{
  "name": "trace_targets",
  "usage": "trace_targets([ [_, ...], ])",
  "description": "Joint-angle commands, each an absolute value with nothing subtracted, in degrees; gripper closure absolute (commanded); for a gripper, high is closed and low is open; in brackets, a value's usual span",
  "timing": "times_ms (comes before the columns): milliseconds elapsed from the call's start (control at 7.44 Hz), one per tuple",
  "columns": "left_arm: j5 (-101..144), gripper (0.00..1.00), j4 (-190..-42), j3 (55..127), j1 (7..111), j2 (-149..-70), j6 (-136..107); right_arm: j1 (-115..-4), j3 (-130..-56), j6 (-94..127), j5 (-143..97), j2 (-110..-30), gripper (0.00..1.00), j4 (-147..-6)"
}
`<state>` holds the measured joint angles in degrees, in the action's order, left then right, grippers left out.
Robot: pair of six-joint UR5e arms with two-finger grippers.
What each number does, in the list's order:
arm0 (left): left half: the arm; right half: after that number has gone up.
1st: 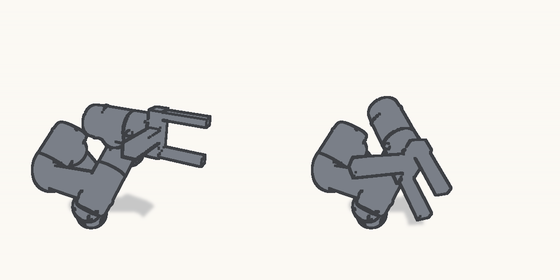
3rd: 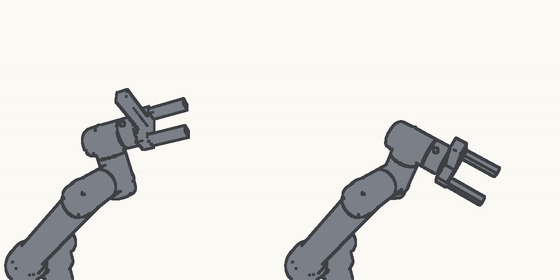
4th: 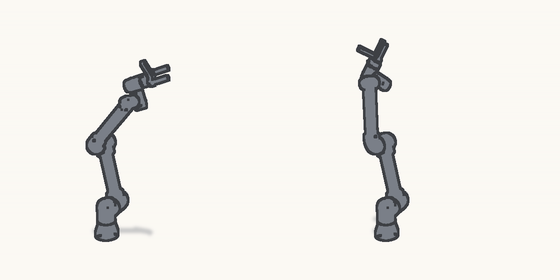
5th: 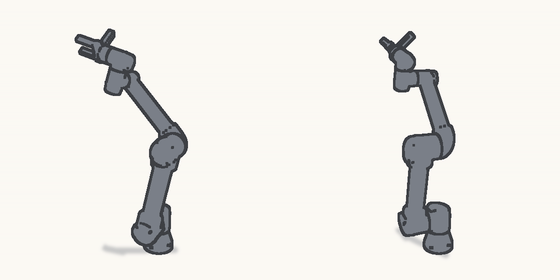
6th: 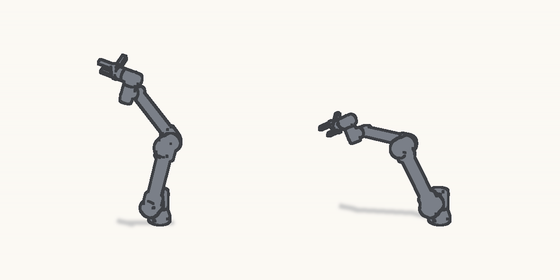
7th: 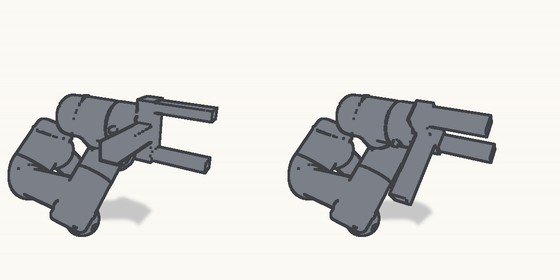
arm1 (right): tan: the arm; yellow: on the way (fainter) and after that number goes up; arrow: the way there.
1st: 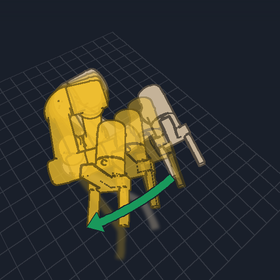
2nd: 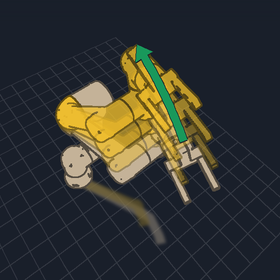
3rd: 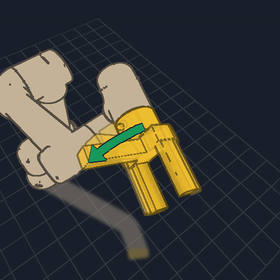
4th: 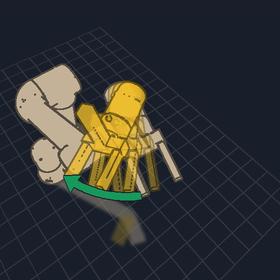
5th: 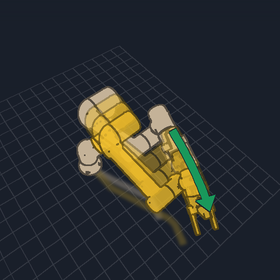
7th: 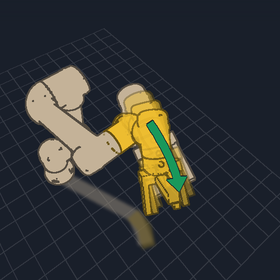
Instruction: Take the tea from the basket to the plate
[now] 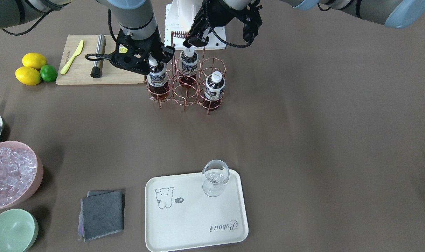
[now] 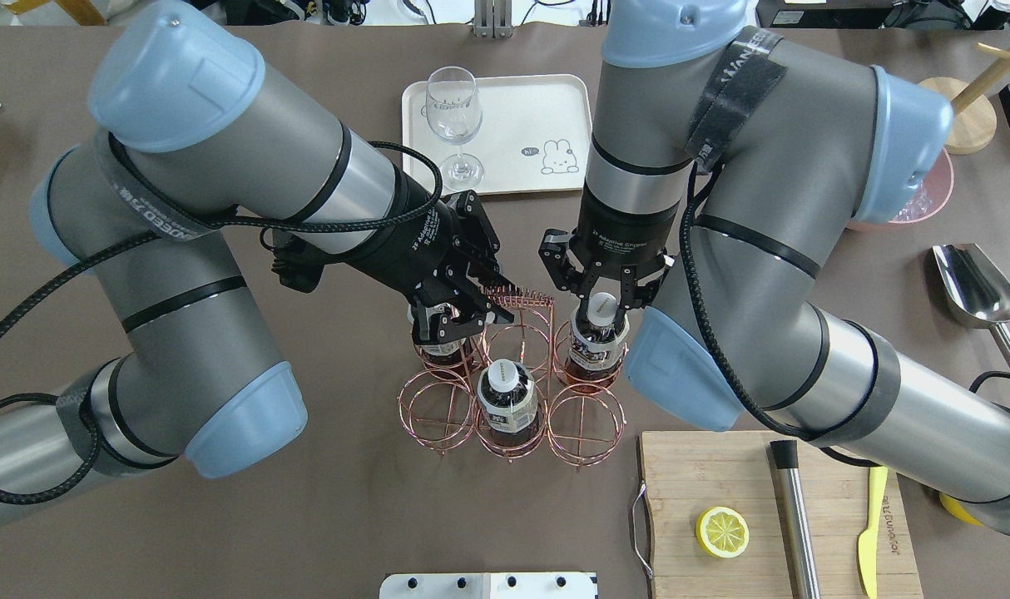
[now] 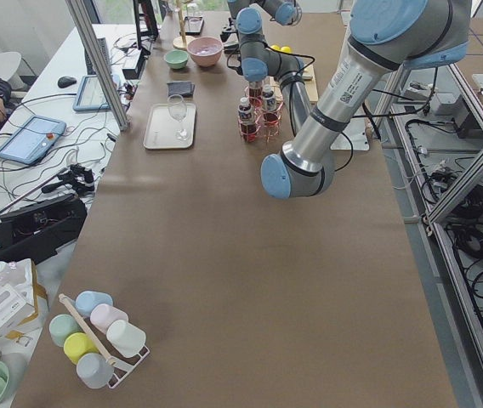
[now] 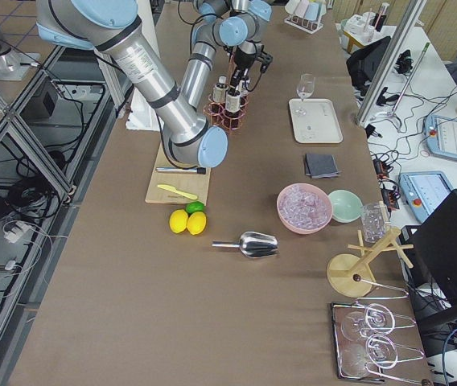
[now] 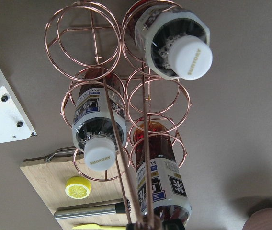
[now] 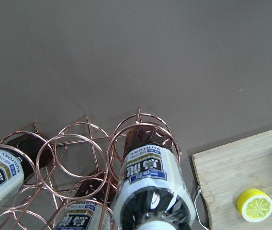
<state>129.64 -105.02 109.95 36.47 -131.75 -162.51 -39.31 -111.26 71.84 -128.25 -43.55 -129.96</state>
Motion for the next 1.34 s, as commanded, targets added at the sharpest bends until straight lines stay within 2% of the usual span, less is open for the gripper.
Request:
trace_targets([
  [0, 129.64, 1.00, -105.03, 109.95, 36.65, -131.75, -162.51, -39.55, -113.82, 71.46, -127.62, -38.17, 1.00, -138.31],
  [269, 129.64, 1.00, -105.03, 109.95, 36.65, -131.75, -162.51, -39.64, -113.73, 71.37, -125.69, -33.42, 1.00, -142.72],
  [1209, 129.64, 1.00, -105.03, 109.86, 36.83, -131.84, -162.51, -45.08, -111.89, 63.48, -122.96, -32.34, 1.00, -143.61],
])
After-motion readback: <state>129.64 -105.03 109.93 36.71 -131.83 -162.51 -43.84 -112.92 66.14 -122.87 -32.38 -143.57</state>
